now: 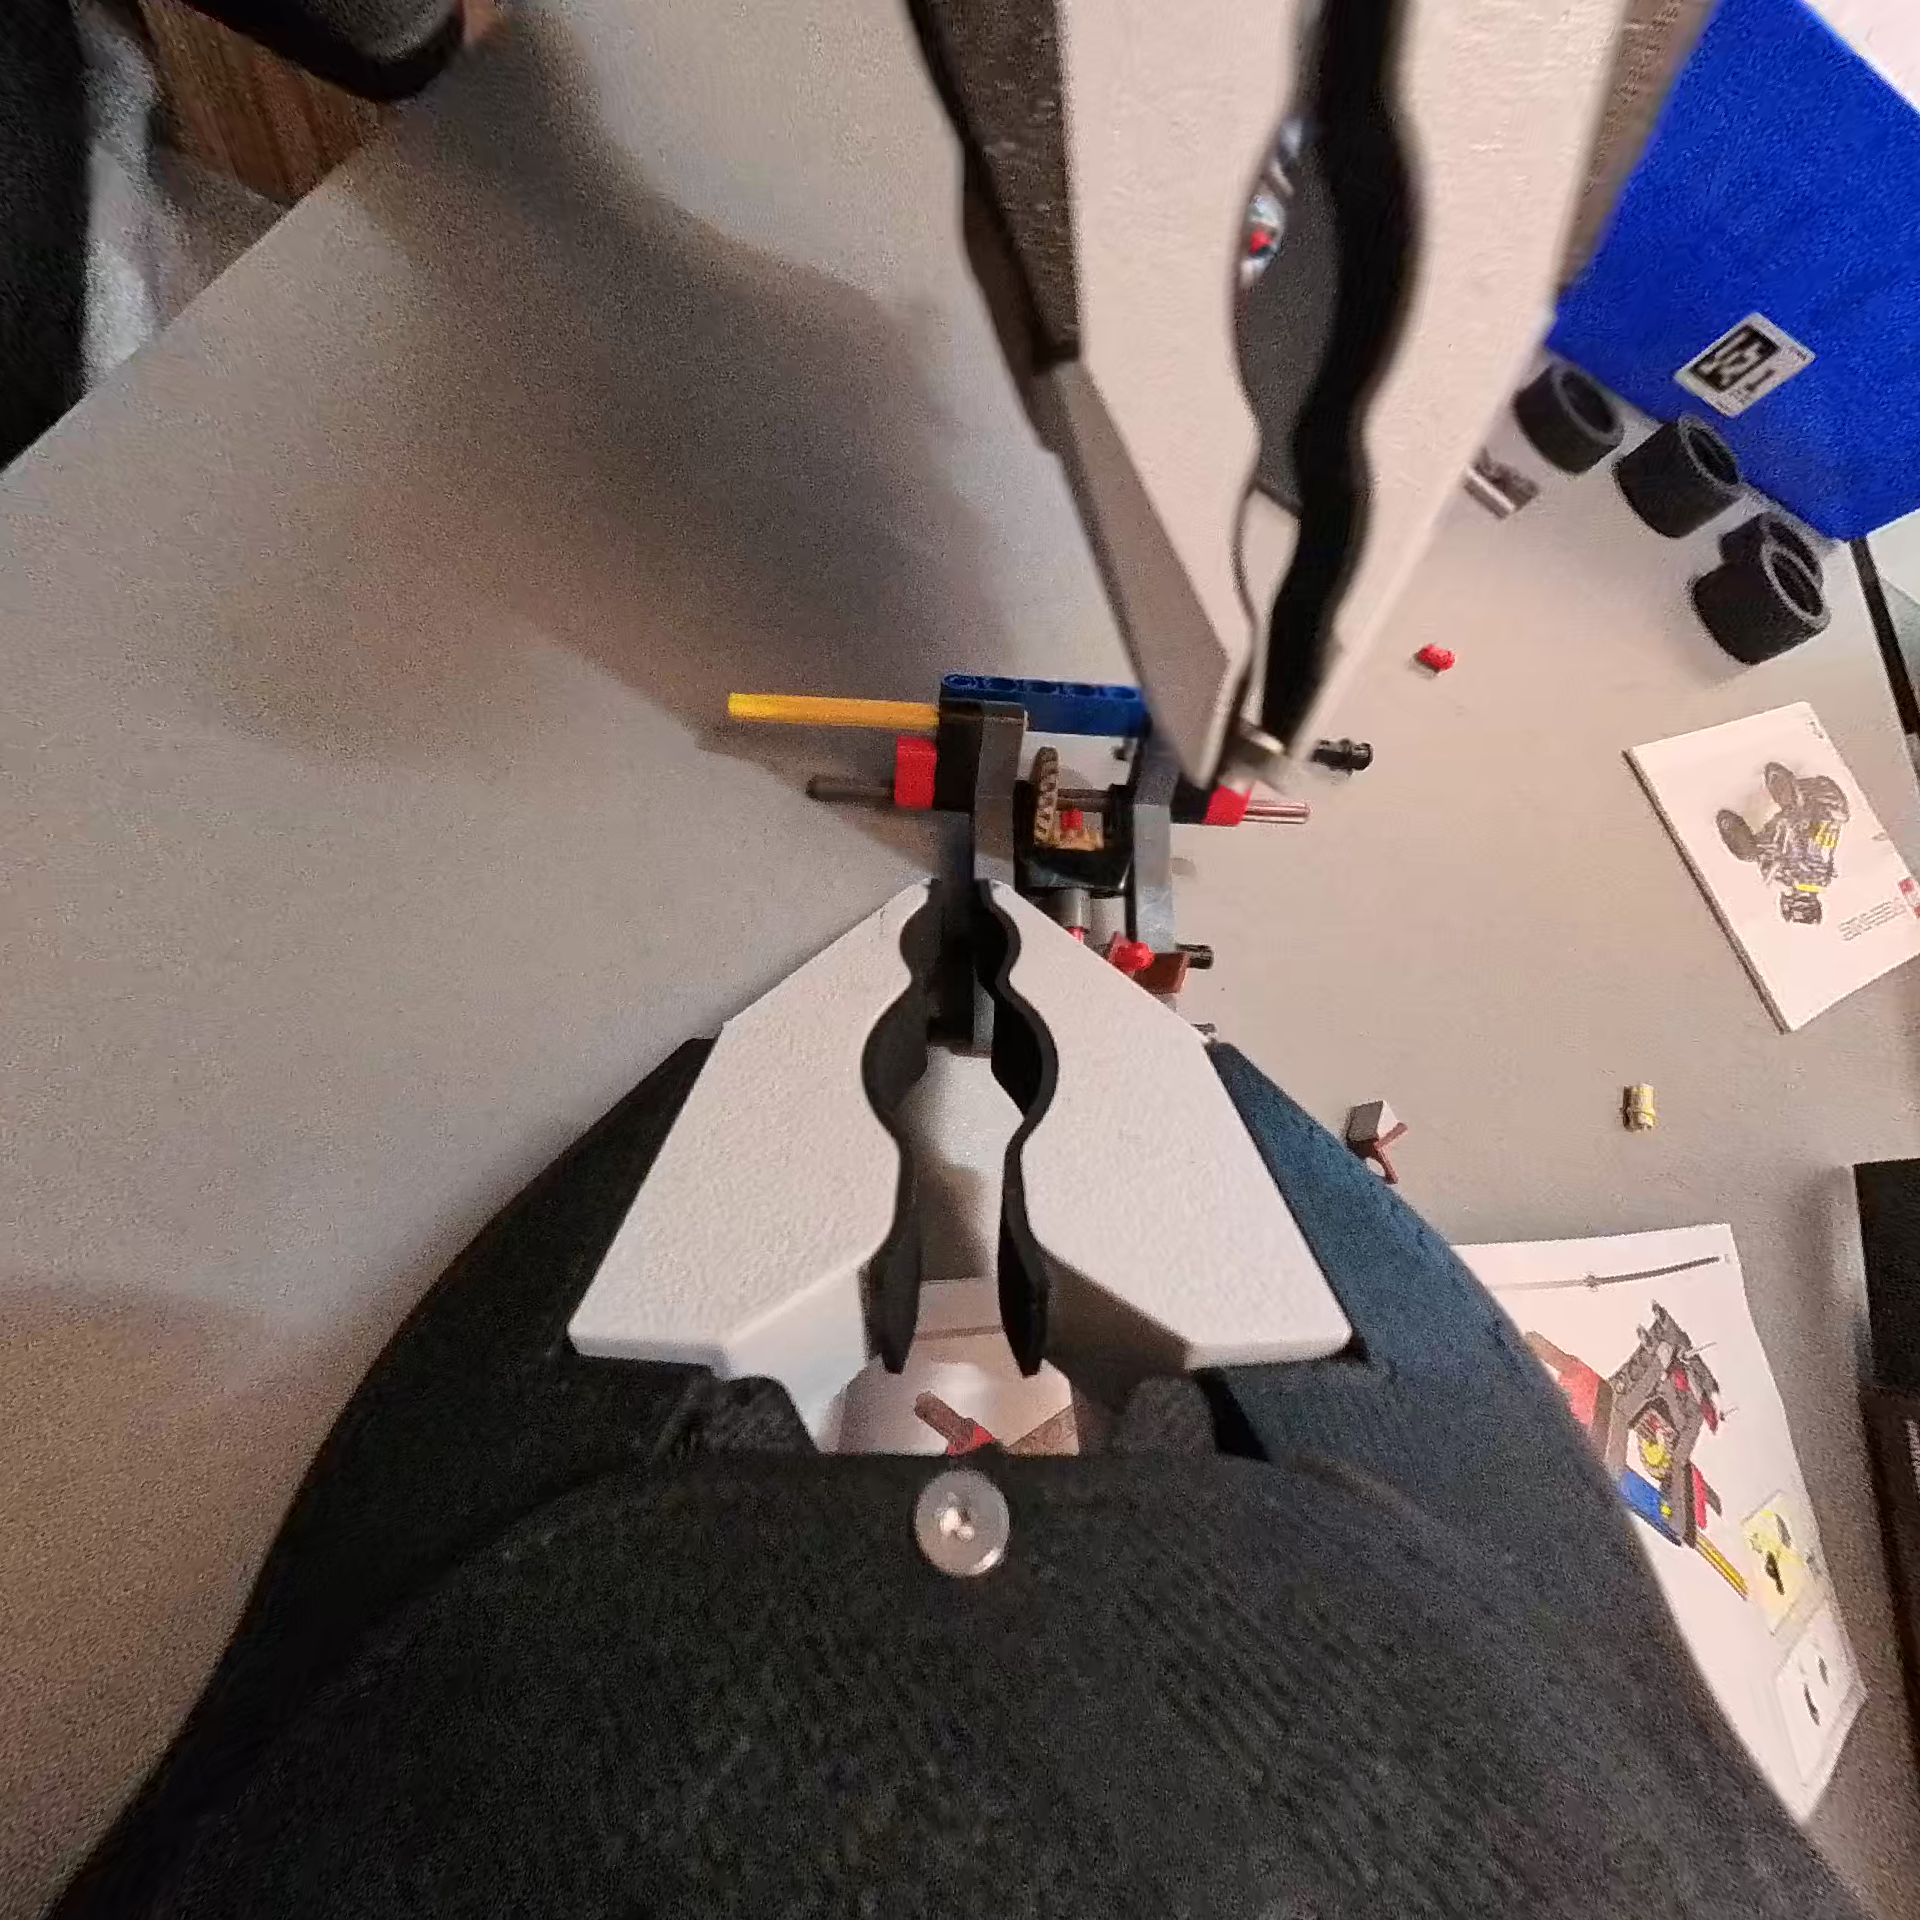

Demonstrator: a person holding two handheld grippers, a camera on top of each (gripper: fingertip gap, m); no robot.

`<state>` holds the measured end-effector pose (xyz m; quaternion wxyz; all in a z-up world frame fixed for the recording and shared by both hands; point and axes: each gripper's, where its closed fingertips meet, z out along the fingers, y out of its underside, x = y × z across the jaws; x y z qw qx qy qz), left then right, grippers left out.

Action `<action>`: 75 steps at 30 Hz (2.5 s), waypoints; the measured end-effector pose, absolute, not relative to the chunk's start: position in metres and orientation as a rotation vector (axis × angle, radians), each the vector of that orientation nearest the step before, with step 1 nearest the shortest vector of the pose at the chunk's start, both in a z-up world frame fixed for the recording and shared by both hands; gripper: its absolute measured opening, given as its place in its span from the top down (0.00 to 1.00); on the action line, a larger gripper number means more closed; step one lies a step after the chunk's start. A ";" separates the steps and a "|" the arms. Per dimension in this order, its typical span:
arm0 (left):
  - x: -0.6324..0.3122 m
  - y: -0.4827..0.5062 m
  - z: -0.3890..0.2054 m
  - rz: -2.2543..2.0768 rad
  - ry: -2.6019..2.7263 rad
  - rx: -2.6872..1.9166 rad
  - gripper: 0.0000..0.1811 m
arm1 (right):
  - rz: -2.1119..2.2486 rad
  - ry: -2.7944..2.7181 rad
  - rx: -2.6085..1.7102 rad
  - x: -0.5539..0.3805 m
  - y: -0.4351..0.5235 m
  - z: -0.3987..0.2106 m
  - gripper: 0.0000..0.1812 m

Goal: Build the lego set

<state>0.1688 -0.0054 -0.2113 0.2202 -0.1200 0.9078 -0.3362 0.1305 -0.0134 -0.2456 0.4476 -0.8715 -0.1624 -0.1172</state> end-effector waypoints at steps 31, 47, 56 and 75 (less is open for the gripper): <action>0.172 -0.023 -0.171 -0.808 2.352 0.000 0.97 | -0.261 0.051 -1.716 0.165 -0.032 -0.154 0.85; 0.163 -0.030 -0.180 -0.778 2.388 0.177 0.97 | -0.252 -0.048 -1.800 0.155 -0.024 -0.173 0.98; 0.146 -0.029 -0.189 -1.070 2.709 0.203 0.98 | -0.260 -0.162 -1.833 0.144 -0.020 -0.181 0.98; 0.153 -0.029 -0.198 -1.059 2.794 0.053 0.97 | -0.194 -0.076 -1.855 0.150 -0.023 -0.185 0.97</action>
